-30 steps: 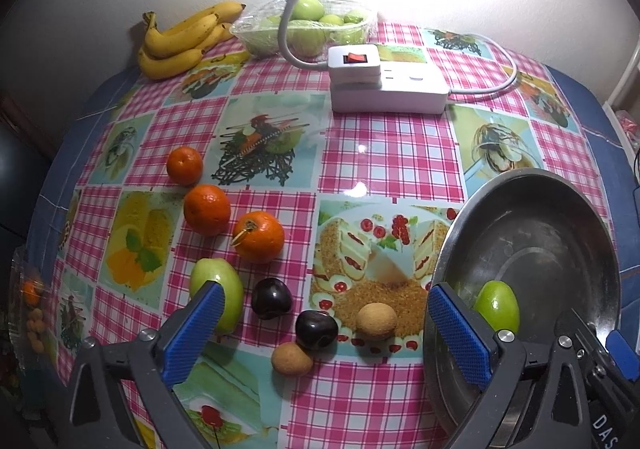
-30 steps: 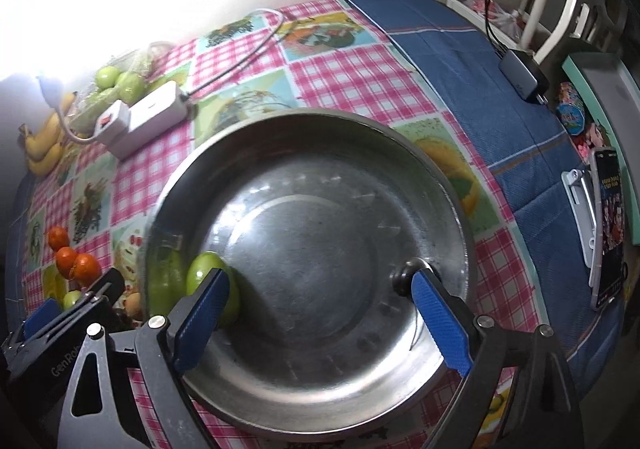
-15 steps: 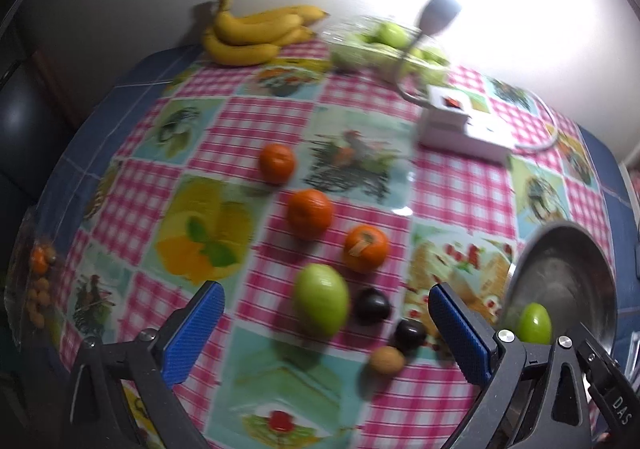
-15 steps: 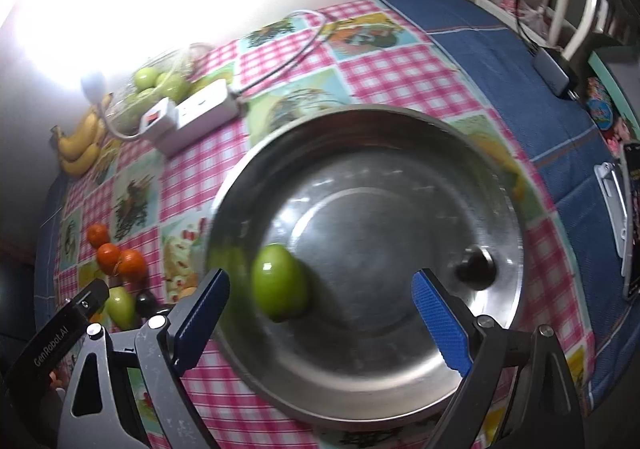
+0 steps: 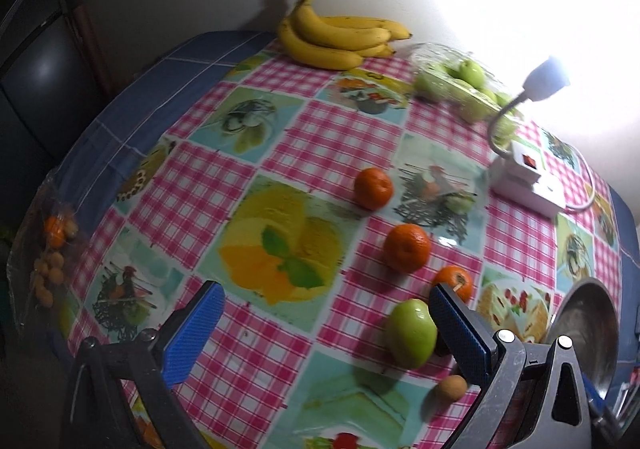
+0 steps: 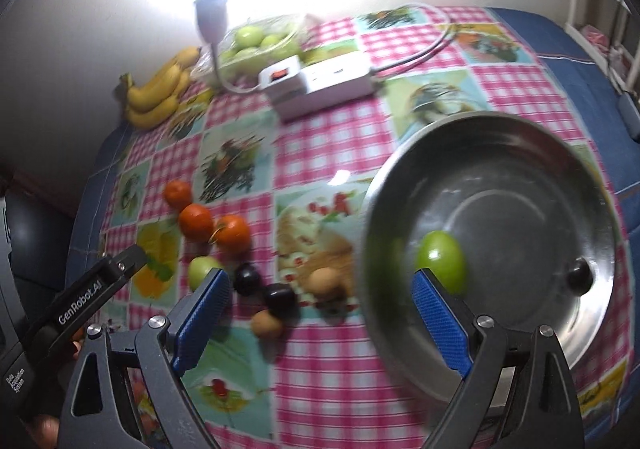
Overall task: Organize fruits
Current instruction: 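Move both grippers back from the bowl toward the fruit row, then grasp a pale green apple with the left gripper while the right gripper grasps a tan round fruit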
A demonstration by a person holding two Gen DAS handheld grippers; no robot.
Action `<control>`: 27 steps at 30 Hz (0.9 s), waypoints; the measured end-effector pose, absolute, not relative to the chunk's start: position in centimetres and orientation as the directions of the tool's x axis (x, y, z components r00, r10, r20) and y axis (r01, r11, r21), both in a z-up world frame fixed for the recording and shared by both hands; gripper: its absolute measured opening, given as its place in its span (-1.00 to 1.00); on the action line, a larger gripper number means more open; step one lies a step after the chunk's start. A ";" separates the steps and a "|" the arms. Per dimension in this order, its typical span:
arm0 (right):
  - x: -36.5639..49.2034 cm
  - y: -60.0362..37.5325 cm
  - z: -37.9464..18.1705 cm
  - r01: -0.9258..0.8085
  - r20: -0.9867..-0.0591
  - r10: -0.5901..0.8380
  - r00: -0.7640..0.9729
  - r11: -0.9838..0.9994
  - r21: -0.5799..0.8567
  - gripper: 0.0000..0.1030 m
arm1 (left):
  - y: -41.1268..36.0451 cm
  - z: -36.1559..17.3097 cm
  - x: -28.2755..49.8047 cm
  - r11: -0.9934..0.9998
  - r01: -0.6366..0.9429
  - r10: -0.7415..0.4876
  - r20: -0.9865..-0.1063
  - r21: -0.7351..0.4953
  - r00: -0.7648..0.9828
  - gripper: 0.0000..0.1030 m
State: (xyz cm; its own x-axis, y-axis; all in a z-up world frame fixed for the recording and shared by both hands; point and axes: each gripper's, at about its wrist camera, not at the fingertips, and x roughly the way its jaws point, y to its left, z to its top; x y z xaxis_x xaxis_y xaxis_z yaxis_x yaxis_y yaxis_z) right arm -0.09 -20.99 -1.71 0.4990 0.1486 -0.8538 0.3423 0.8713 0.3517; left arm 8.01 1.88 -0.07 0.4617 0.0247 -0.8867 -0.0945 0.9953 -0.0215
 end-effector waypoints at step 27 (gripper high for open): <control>2.6 -14.7 -6.1 0.281 -0.923 0.233 0.307 0.904 0.322 -0.10 | -0.3 -4.9 9.1 0.974 -0.014 -0.217 -0.946 -0.226 0.240 0.58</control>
